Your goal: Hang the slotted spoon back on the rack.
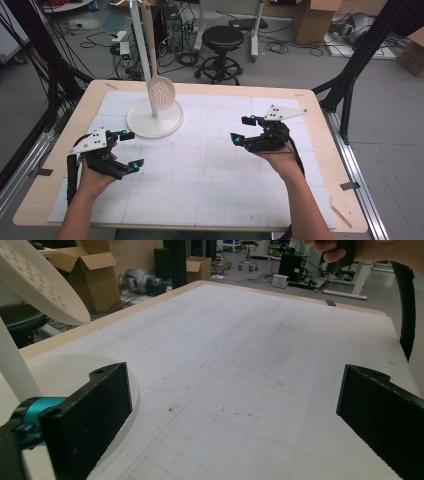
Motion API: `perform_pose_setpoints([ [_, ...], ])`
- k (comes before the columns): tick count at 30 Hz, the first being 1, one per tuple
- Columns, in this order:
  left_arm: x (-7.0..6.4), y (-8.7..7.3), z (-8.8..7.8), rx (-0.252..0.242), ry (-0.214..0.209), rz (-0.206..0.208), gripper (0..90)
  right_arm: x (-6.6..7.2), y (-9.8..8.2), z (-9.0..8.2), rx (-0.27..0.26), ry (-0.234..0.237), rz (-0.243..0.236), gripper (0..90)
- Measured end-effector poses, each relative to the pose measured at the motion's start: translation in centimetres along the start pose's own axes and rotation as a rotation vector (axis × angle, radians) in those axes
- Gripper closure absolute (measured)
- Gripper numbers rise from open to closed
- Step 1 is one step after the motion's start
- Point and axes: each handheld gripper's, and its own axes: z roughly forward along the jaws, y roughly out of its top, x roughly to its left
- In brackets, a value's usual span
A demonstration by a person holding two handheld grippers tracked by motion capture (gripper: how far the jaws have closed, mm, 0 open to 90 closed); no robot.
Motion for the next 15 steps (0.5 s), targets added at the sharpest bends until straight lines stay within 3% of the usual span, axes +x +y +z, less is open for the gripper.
perform_pose_setpoints([
  [15, 0.1, -0.3, 0.5, 0.014, -0.012, -0.004, 1.8, 0.8, -5.1, -0.9, -0.024, -0.039, 0.021, 19.7],
])
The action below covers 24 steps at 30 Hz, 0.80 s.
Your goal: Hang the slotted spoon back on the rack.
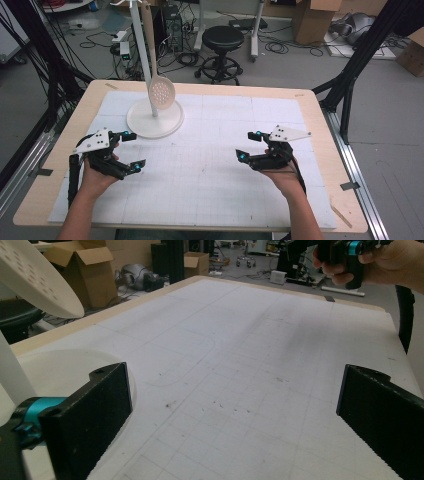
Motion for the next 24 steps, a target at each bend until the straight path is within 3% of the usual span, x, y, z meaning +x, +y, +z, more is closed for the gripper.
perform_pose_setpoints([
  [11, 0.3, 0.0, -0.1, -0.015, 0.002, -0.01, 1.7, -0.9, -1.7, 0.7, 0.04, -0.006, 0.025, 15.6],
  [18, 0.3, -0.1, 0.4, -0.003, -0.002, -0.004, 1.7, -1.4, -2.8, 0.6, 0.077, -0.022, 0.033, 14.3],
  [24, 0.2, -0.1, 0.7, 0.007, -0.015, 0.0, 1.7, -1.7, -3.1, 0.5, 0.079, -0.021, 0.049, 12.1],
])
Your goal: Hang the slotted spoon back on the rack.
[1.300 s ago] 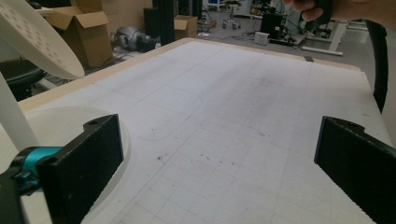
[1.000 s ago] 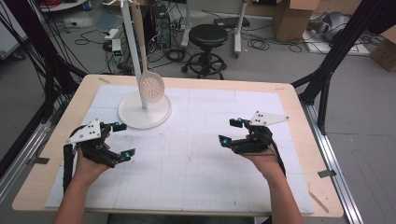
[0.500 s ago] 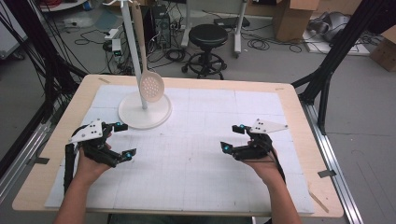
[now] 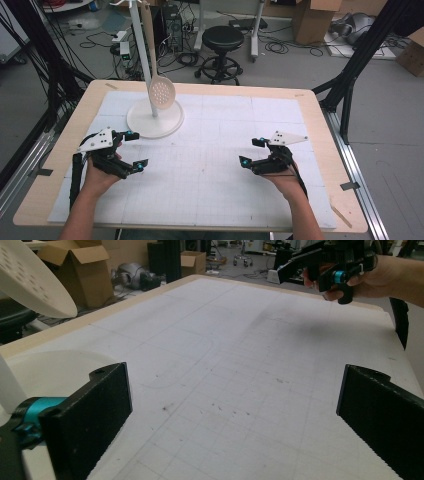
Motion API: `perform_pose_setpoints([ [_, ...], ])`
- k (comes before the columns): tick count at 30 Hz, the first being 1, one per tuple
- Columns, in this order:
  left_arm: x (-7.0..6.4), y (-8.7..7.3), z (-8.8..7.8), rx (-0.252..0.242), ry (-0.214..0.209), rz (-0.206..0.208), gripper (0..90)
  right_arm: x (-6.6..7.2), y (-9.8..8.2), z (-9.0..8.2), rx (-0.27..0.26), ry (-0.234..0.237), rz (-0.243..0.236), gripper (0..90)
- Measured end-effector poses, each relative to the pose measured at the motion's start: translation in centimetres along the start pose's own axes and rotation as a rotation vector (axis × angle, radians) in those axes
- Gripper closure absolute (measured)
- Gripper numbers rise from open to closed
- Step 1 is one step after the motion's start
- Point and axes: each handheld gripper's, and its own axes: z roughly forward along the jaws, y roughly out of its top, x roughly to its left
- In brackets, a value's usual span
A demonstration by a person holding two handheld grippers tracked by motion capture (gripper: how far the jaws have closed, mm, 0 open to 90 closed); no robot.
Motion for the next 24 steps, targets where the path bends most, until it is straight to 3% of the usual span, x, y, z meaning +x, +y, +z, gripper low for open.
perform_pose_setpoints([
  [24, -0.07, -0.05, 0.03, 0.01, 0.002, 0.0, 1.8, -0.26, -0.12, 0.12, 0.004, 0.006, 0.004, 12.2],
])
